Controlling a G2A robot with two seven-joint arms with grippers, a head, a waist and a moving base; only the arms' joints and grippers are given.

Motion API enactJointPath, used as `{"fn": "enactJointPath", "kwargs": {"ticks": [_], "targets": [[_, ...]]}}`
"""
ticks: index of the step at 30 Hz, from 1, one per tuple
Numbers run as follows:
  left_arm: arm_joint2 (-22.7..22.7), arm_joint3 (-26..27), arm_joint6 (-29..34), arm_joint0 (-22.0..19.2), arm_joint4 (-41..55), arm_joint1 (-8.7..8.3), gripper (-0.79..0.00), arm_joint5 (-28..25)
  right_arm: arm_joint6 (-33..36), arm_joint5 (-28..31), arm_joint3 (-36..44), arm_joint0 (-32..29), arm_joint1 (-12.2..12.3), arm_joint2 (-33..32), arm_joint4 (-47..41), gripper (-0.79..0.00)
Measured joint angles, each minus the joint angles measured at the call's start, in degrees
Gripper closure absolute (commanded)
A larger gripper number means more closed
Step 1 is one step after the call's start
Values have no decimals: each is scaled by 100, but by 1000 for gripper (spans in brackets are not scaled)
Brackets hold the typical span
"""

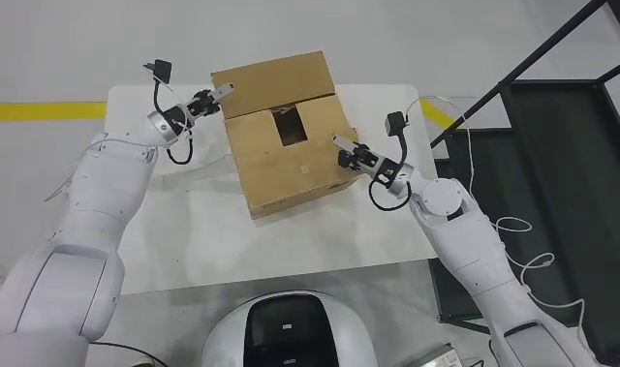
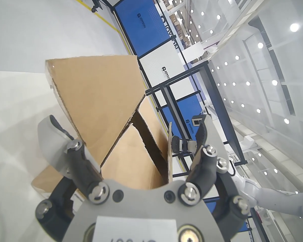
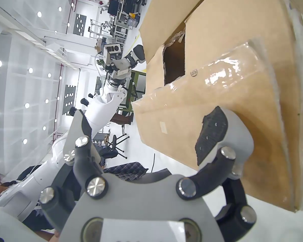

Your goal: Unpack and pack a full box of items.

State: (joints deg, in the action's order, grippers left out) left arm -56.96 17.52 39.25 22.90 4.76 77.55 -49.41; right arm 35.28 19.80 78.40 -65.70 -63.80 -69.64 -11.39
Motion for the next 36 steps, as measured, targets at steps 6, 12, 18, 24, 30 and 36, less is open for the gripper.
{"fn": "enactJointPath", "kwargs": {"ticks": [6,12,18,24,30,36], "targets": [[-10,5,41,1,40,3,-785,-3,69,24,99,-69,7,-68,-84,-785],[-9,5,40,1,39,3,-785,-3,67,24,96,-67,7,-67,-82,-785],[48,142,-211,113,-216,-13,-785,395,67,24,96,-67,7,-67,-81,-785],[86,453,-349,279,-366,1,-785,948,67,24,96,-67,7,-67,-81,-785],[75,567,-596,235,-391,42,-785,609,67,24,96,-67,7,-67,-81,-785],[39,573,-689,205,-481,25,-785,-42,67,24,96,-67,7,-67,-81,-785]]}}
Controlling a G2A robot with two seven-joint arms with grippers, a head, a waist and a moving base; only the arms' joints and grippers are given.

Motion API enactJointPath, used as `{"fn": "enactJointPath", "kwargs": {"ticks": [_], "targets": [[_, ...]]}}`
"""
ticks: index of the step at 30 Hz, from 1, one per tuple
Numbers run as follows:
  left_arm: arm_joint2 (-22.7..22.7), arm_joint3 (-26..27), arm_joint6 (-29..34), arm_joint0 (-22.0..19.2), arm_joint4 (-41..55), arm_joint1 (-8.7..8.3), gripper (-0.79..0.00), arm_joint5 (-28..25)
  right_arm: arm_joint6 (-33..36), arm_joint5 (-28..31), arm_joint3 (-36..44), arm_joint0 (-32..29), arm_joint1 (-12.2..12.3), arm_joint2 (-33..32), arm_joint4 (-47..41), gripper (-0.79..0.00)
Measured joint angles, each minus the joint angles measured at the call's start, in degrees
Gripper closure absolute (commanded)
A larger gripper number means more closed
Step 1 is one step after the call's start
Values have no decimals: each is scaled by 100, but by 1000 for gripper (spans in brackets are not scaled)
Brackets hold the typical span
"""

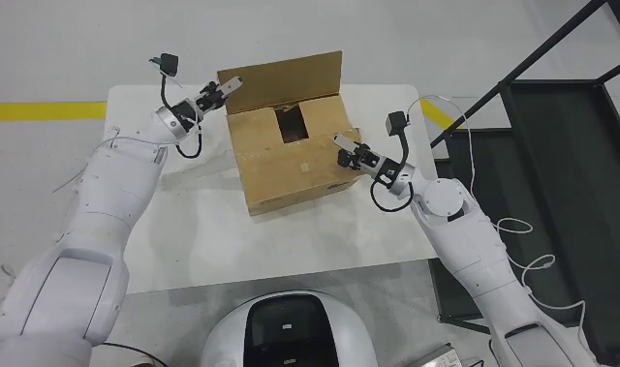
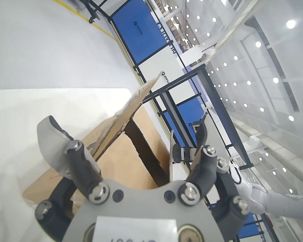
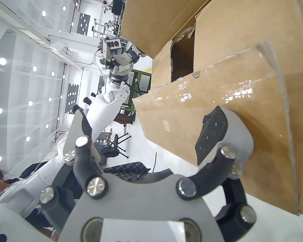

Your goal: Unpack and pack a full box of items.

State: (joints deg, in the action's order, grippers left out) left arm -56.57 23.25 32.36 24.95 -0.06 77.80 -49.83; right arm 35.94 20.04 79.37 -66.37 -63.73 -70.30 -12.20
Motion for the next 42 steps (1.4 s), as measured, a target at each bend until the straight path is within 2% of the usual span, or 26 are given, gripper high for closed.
{"fn": "enactJointPath", "kwargs": {"ticks": [8,12,19,24,32,42], "targets": [[-69,201,627,98,-46,-138,-785,-598,0,0,0,0,0,0,0,-785],[-104,471,1151,217,72,-225,-785,-648,0,0,0,0,0,0,0,-785],[-184,1138,1923,518,368,-389,-785,-294,-103,-85,107,17,-29,46,-117,-785],[-274,1577,2117,725,493,-492,-785,-91,-273,-113,-72,301,-118,215,-365,-785],[-430,2136,2340,1061,544,-650,-785,285,-916,-258,-559,718,-279,384,-768,-785],[-618,2589,2404,1334,596,-796,-785,513,-1396,-578,-999,969,-357,463,-296,-785]]}}
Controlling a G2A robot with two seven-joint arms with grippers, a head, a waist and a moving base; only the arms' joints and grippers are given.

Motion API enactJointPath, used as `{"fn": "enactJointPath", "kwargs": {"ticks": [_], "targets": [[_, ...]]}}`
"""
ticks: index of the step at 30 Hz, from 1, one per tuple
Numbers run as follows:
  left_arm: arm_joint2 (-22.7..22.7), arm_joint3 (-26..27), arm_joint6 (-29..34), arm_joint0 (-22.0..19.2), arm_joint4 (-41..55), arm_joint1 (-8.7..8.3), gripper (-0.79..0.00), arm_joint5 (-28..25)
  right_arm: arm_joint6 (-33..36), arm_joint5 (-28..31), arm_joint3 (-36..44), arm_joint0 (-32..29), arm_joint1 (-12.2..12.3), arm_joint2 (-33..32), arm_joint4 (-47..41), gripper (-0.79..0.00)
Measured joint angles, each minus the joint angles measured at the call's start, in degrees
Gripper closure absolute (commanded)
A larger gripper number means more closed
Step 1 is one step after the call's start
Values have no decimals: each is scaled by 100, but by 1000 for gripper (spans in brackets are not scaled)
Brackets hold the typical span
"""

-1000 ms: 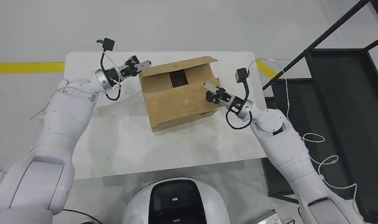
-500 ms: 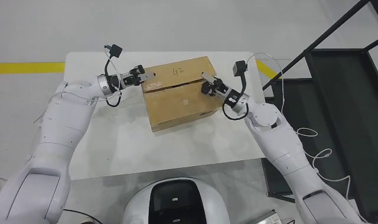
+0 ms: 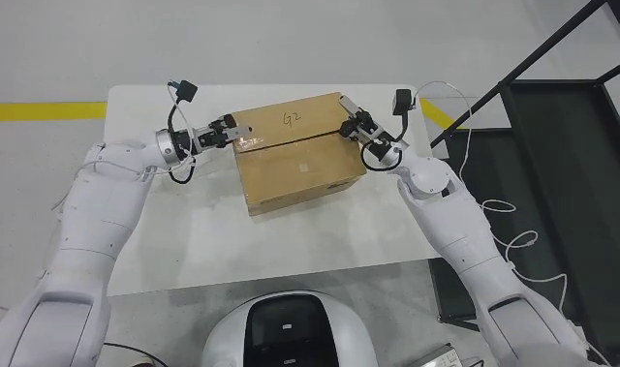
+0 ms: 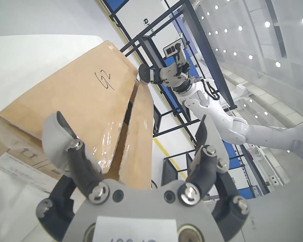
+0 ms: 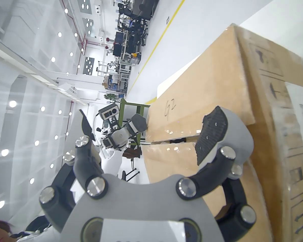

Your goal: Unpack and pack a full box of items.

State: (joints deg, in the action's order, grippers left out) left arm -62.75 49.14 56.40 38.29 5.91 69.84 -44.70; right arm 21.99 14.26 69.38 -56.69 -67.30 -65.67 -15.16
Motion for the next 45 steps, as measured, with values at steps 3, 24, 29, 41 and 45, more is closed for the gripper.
{"fn": "enactJointPath", "kwargs": {"ticks": [3,24,29,41,45], "targets": [[-113,189,134,121,286,-52,-785,76,-96,-31,-138,54,-29,39,100,-785],[-1314,1588,916,1137,1726,-509,-785,599,-226,-67,-383,186,-127,53,300,-785],[-1313,1588,916,1136,1725,-509,-785,599,-227,-67,-383,187,-127,53,300,-785],[-1508,2013,258,1853,1565,-580,-785,1060,-227,-67,-383,187,-127,53,300,-785],[-1750,2268,46,2531,1753,-646,-785,1354,-227,-67,-383,187,-127,53,300,-785]]}}
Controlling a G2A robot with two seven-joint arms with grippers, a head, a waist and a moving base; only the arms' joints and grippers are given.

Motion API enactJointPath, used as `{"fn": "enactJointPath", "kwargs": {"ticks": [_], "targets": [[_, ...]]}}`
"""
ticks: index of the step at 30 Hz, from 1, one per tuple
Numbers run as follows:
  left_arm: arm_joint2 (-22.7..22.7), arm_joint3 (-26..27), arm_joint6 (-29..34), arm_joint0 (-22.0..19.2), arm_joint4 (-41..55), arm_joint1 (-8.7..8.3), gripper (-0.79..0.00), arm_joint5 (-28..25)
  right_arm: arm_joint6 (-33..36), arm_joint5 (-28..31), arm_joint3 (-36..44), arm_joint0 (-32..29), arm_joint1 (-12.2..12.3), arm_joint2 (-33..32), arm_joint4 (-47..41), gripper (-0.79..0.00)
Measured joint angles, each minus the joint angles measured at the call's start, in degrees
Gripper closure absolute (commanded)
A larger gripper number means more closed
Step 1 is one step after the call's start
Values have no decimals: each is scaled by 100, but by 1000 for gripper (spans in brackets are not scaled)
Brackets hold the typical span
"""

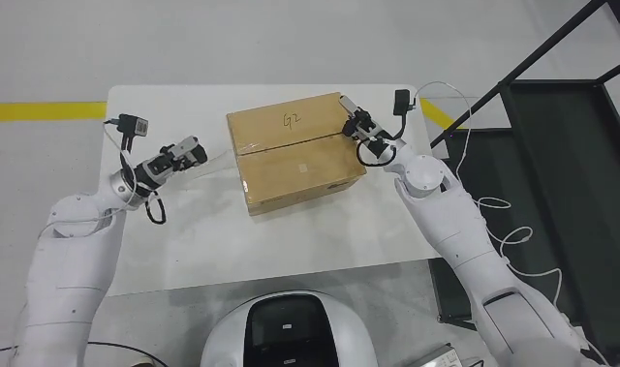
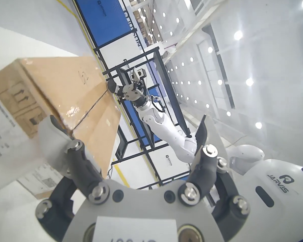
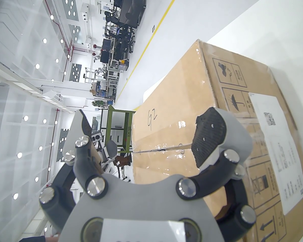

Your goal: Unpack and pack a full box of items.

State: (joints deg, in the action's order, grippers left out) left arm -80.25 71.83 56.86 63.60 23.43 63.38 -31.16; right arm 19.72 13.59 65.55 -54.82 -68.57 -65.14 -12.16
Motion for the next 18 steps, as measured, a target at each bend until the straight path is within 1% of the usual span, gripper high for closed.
{"fn": "enactJointPath", "kwargs": {"ticks": [1,4,8,11,18], "targets": [[-52,104,-59,220,78,-13,-785,103,0,0,0,0,0,0,0,-785],[-117,329,-205,706,105,-39,-785,341,0,0,0,0,0,0,0,-785],[-136,456,-703,1108,186,-27,-785,595,0,0,0,0,0,0,0,-785],[-126,558,-1048,1252,260,-8,-785,654,0,0,0,0,0,0,0,-785],[-124,565,-1065,1255,264,-7,-785,654,0,0,0,0,0,0,0,-785]]}}
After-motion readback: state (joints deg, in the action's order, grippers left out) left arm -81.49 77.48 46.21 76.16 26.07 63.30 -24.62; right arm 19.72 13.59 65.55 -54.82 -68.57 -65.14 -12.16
